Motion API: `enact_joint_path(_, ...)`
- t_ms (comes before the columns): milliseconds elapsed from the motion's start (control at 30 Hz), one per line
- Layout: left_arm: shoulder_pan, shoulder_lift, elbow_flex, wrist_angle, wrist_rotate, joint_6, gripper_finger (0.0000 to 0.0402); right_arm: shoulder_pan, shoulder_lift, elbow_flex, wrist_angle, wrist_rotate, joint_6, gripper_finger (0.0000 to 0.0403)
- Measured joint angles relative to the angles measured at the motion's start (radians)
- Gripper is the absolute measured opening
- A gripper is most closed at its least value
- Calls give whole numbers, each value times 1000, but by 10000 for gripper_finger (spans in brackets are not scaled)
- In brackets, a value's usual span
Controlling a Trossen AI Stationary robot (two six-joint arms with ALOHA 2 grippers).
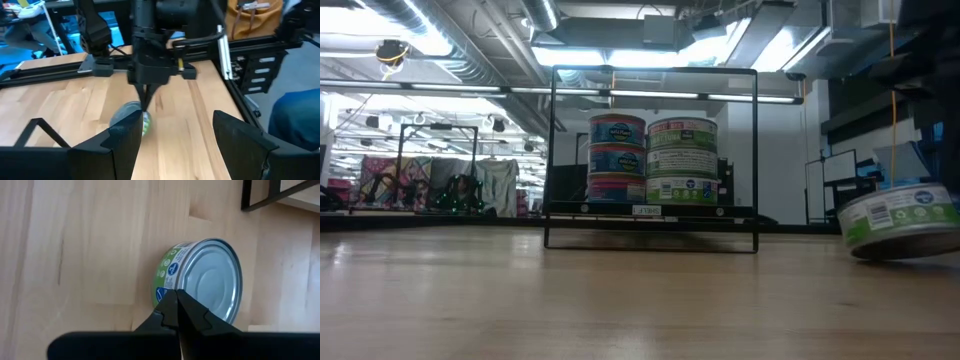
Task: Stack canned seafood by type on shelf
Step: Stack the green tuna can on top of the other green tuna can on the shelf
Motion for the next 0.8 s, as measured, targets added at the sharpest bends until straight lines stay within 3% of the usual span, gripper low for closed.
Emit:
enact_joint_path(500,27,189,0,229,1,146,237,0,-1,0,45,-32,-2,0)
enact_joint_path(800,-5,324,0,305,2,441,237,0,-1,0,74,-38,-1,0)
